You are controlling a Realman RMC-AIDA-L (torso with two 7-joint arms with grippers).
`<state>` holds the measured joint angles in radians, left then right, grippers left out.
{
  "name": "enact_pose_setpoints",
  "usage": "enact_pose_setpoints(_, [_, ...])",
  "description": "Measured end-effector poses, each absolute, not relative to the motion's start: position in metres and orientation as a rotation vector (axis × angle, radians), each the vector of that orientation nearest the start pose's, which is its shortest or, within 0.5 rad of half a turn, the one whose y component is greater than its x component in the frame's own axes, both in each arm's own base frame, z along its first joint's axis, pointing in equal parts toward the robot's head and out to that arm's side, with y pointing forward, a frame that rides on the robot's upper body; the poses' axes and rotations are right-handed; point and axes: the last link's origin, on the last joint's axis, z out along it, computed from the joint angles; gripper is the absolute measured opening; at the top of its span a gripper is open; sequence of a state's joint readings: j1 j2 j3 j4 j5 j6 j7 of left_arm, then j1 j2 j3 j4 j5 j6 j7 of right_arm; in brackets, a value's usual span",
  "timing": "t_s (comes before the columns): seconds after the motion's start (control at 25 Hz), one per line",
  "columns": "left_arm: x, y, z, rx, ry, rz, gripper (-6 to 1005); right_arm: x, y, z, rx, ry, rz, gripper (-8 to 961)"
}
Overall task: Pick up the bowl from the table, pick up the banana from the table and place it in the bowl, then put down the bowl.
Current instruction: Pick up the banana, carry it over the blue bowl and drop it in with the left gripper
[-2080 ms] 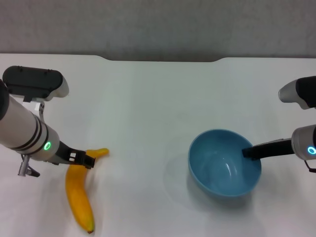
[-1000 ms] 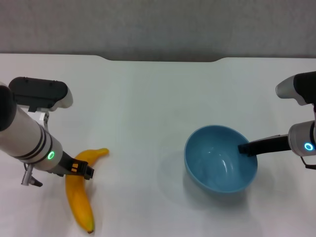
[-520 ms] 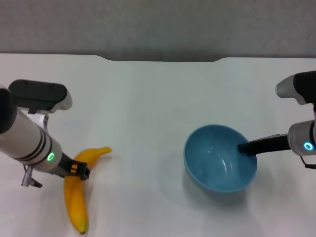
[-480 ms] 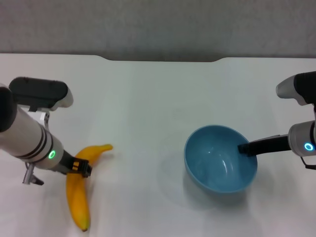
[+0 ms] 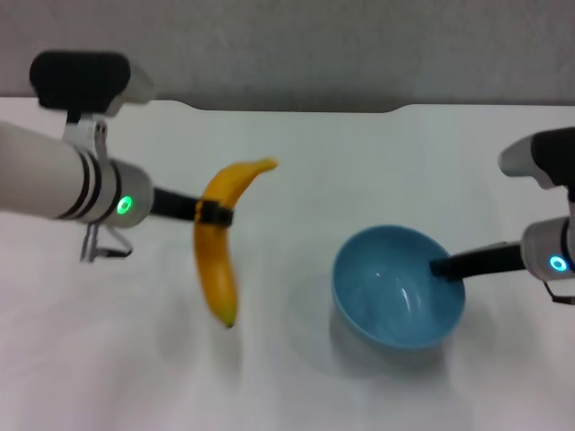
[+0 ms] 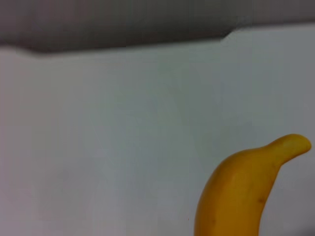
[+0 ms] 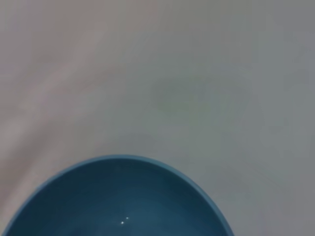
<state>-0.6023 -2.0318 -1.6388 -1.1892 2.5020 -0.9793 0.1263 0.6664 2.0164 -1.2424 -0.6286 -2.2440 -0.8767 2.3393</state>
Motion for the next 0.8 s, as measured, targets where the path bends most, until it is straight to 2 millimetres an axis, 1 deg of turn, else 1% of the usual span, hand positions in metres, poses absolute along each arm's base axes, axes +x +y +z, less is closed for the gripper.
enact_pose_setpoints(0.04, [-0.179,0.412,-0.011,-2.158,-1.240,-0.062,526,0.277,0.405,-0.032,-2.293,1.247,-0.021,30])
enact_pose_setpoints(0.28, [-0.144,0.419,-0.014,-2.265,-1.141,-0.259,525,0.252,0.413,-0.042,-2.351,1.228,0.018,30])
enact_pose_setpoints(0.4, [-0.128,0.421,-0.014,-2.302,-1.105,-0.363,524,0.243,0.417,-0.046,-2.371,1.218,0.026,30])
enact_pose_setpoints(0.48, [-0.121,0.422,-0.013,-2.318,-1.088,-0.426,523,0.241,0.418,-0.047,-2.375,1.218,0.024,30])
enact_pose_setpoints(0.6, [-0.113,0.421,-0.015,-2.338,-1.073,-0.490,527,0.239,0.419,-0.049,-2.381,1.217,0.022,30])
enact_pose_setpoints(0.8, [-0.115,0.414,-0.030,-2.357,-1.075,-0.550,546,0.236,0.420,-0.048,-2.380,1.223,0.042,30])
